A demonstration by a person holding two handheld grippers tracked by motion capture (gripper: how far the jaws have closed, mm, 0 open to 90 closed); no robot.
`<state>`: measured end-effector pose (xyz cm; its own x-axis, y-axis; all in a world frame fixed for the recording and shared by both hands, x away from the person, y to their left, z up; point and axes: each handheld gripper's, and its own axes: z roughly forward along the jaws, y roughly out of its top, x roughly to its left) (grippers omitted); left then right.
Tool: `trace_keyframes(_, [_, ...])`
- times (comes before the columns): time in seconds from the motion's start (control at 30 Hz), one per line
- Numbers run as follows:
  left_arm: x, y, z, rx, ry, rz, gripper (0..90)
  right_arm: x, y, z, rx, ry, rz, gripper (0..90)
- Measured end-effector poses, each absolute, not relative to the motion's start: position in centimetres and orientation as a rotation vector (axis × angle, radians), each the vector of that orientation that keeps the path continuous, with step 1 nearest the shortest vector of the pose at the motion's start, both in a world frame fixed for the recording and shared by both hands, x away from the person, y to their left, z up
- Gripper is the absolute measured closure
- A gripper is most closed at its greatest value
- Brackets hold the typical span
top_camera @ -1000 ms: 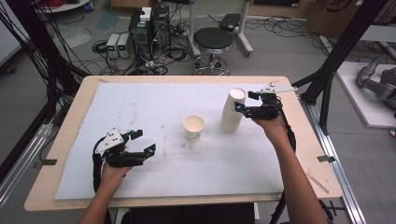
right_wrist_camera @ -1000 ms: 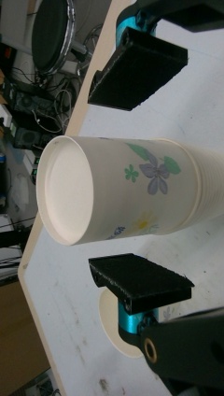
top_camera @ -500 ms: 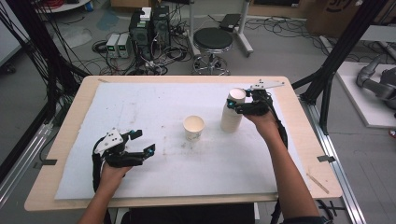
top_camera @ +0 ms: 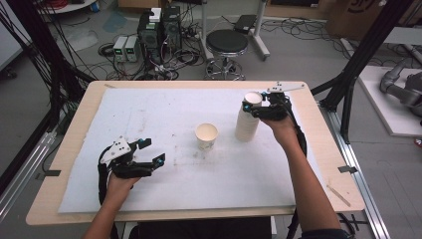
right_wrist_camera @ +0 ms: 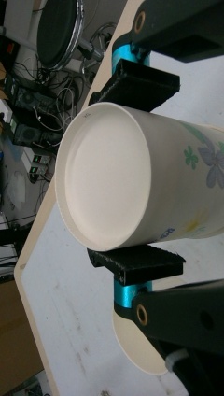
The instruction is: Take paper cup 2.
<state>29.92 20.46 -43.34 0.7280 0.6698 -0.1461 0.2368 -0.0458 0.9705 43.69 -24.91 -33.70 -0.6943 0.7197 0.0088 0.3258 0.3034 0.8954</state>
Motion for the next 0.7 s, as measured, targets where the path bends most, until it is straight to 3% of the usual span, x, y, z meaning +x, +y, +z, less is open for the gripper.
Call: trace_keyframes(0.7, [30.0,20.5,-43.4,1.616,0.741,0.400,17.1,41.6,-26.0,-26.9,0.893,2.049,1.432,34.9])
